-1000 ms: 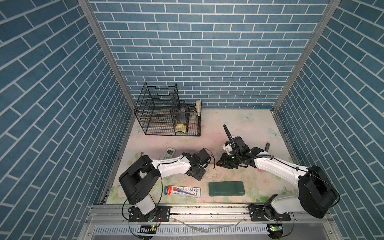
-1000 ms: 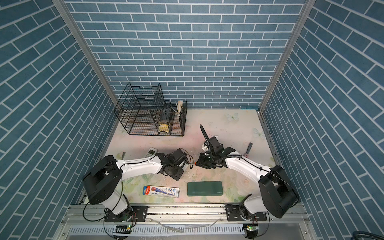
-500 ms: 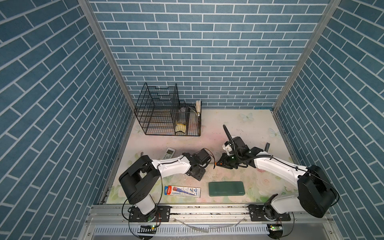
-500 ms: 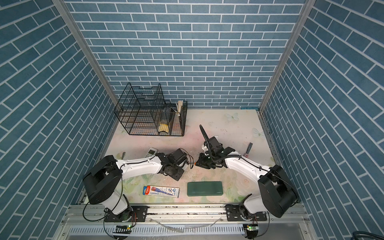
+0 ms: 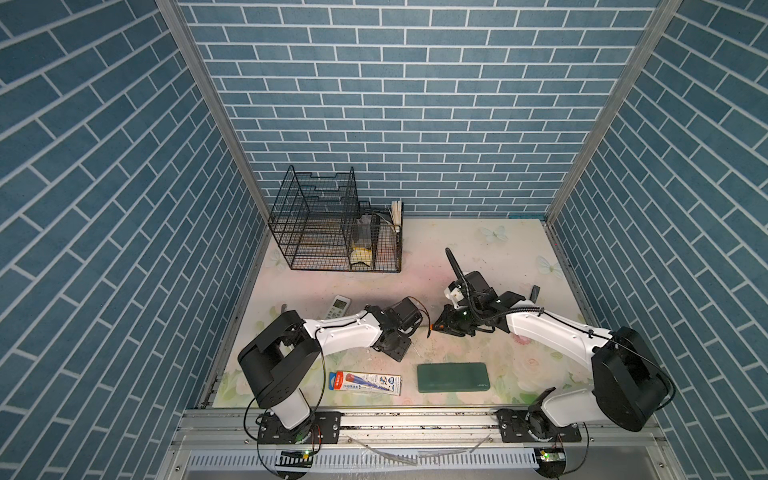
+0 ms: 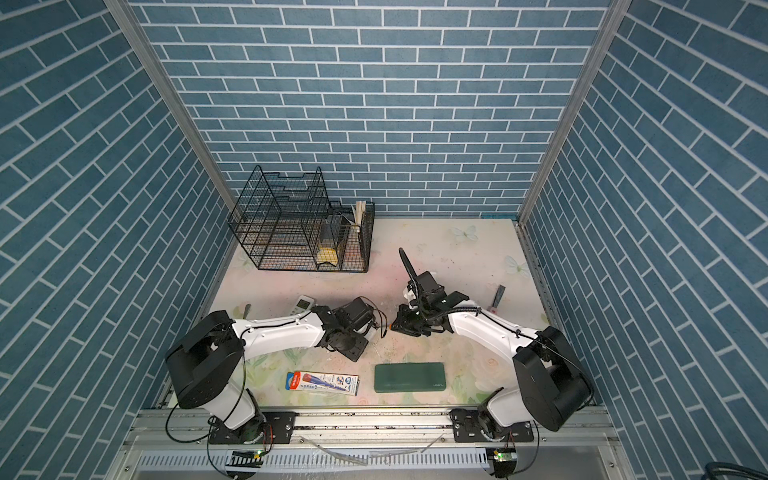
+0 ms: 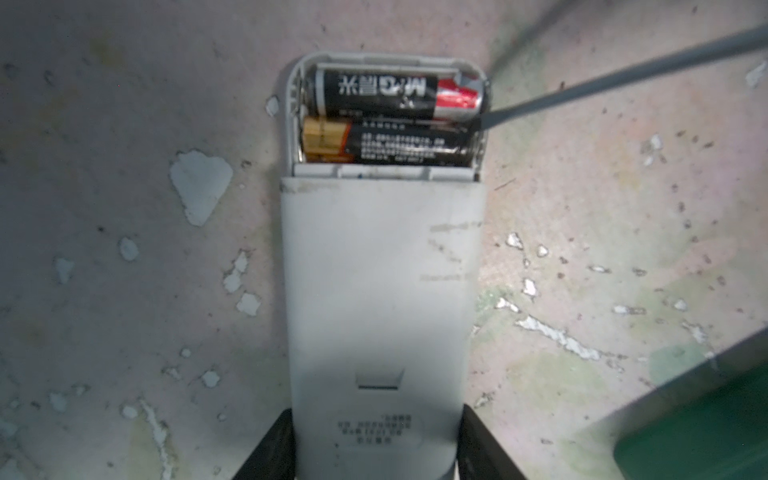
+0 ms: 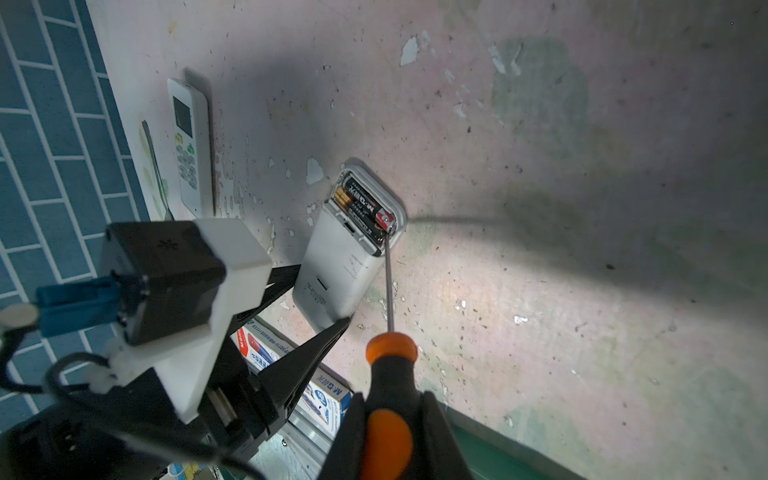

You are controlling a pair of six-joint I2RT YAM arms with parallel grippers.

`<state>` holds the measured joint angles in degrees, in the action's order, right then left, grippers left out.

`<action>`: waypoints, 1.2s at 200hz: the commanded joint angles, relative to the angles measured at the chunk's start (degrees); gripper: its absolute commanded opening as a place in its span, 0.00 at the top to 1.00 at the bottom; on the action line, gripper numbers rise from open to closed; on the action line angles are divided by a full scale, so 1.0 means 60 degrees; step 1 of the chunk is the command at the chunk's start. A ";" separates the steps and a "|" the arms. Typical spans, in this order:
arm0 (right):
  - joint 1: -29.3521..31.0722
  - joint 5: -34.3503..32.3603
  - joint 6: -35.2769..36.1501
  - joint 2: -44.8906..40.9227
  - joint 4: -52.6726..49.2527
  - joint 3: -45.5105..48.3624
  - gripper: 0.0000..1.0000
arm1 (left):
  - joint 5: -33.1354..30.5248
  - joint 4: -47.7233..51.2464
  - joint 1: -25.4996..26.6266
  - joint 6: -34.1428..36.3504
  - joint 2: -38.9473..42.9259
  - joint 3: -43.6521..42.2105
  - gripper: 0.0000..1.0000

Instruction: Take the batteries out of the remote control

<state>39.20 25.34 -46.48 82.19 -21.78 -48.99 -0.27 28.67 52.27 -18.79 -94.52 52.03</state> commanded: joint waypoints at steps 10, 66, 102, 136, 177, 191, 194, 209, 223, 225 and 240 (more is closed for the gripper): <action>0.0029 -0.0450 0.0115 0.0669 0.0374 -0.0082 1.00 | 0.0324 -0.0435 0.0205 0.0424 -0.0556 -0.0176 0.63; 0.0051 -0.0141 0.0224 0.0615 0.0768 -0.0242 1.00 | 0.0412 -0.0434 0.0310 0.0523 -0.0724 -0.0073 0.64; 0.0052 -0.0064 0.0305 0.0441 0.0959 -0.0441 1.00 | 0.0426 -0.0456 0.0379 0.0519 -0.0831 -0.0044 0.66; 0.0045 0.0030 0.0320 0.0407 0.1161 -0.0591 1.00 | 0.0442 -0.0416 0.0400 0.0534 -0.0872 -0.0029 0.66; 0.0044 0.0156 0.0349 0.0291 0.1278 -0.0754 1.00 | 0.0441 -0.0442 0.0411 0.0487 -0.0915 -0.0053 0.67; 0.0048 0.0141 0.0378 0.0262 0.1281 -0.0797 1.00 | 0.0441 -0.0457 0.0418 0.0467 -0.0916 -0.0070 0.67; 0.0044 0.0141 0.0378 0.0261 0.1282 -0.0810 1.00 | 0.0441 -0.0456 0.0426 0.0465 -0.0909 -0.0064 0.67; 0.0048 0.0171 0.0378 0.0261 0.1303 -0.0843 1.00 | 0.0427 -0.0456 0.0441 0.0450 -0.0909 -0.0087 0.67; 0.0044 0.0183 0.0367 0.0250 0.1301 -0.0877 1.00 | 0.0426 -0.0471 0.0433 0.0450 -0.0916 -0.0101 0.67; 0.0044 0.0185 0.0365 0.0247 0.1301 -0.0885 1.00 | 0.0426 -0.0471 0.0437 0.0447 -0.0917 -0.0102 0.67; 0.0048 0.0199 0.0364 0.0219 0.1297 -0.0941 1.00 | 0.0426 -0.0471 0.0442 0.0449 -0.0915 -0.0117 0.67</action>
<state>38.94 26.15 -46.04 82.96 -21.93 -50.39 -1.45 29.71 53.25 -18.83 -95.68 53.04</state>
